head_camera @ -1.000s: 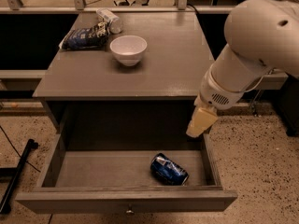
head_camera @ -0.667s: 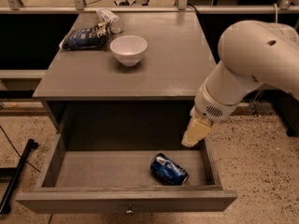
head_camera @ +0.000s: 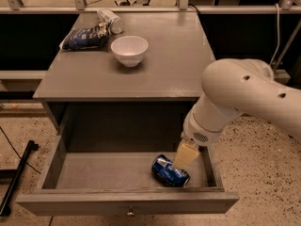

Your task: Pick pepsi can from top drawer and place on counter

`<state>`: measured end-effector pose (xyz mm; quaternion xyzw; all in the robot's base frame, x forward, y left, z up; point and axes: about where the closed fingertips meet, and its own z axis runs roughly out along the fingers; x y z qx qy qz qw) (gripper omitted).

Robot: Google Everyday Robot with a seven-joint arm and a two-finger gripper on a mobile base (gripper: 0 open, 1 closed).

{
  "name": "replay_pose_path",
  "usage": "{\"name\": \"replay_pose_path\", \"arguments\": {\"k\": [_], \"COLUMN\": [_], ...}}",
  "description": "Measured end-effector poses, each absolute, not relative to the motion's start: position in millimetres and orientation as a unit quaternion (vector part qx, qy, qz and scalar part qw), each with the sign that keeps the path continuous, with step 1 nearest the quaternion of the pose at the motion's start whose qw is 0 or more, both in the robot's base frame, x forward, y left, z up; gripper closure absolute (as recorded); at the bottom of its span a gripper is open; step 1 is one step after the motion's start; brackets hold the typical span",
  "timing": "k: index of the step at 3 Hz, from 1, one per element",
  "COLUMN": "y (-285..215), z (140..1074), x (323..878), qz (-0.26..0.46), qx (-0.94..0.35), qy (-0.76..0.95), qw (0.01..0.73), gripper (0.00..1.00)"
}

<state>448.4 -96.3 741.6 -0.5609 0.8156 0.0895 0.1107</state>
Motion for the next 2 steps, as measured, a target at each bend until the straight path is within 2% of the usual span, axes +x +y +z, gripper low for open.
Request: {"name": "replay_pose_path", "arguments": {"k": [2], "y": [-77.7], "z": [697.7], "x": [446.3], "qz": [0.087], "qx": [-0.556], "qy": [0.819], "qw": [0.117], "gripper": [0.35]}}
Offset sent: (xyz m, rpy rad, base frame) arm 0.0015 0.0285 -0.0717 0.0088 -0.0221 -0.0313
